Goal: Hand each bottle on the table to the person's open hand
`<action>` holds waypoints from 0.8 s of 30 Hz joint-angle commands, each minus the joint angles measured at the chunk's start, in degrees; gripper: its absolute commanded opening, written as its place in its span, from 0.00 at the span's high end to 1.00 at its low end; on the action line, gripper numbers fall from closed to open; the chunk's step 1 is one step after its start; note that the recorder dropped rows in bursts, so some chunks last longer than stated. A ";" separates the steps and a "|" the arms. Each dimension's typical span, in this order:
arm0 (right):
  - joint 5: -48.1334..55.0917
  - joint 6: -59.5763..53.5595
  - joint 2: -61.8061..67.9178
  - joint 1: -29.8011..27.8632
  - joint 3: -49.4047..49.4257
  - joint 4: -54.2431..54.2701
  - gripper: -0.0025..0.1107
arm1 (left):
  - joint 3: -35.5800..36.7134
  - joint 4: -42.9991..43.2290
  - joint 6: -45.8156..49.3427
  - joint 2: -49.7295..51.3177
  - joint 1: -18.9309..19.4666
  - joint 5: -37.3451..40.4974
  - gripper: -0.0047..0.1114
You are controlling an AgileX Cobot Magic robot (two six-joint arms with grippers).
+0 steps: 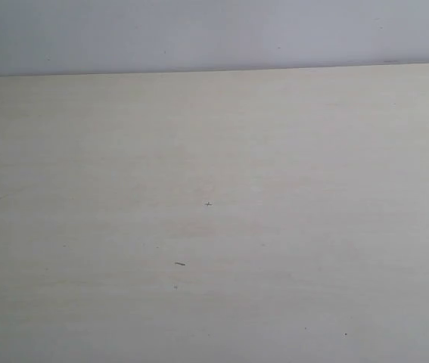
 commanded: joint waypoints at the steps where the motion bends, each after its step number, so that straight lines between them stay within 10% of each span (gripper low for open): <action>1: -10.01 0.14 -0.25 -12.59 3.33 1.26 0.97 | -0.04 0.14 -0.37 -0.29 0.29 -0.52 0.96; 24: -14.03 7.11 -0.25 -15.53 10.25 4.18 0.97 | -0.04 0.25 -0.37 -0.29 0.29 -0.52 0.96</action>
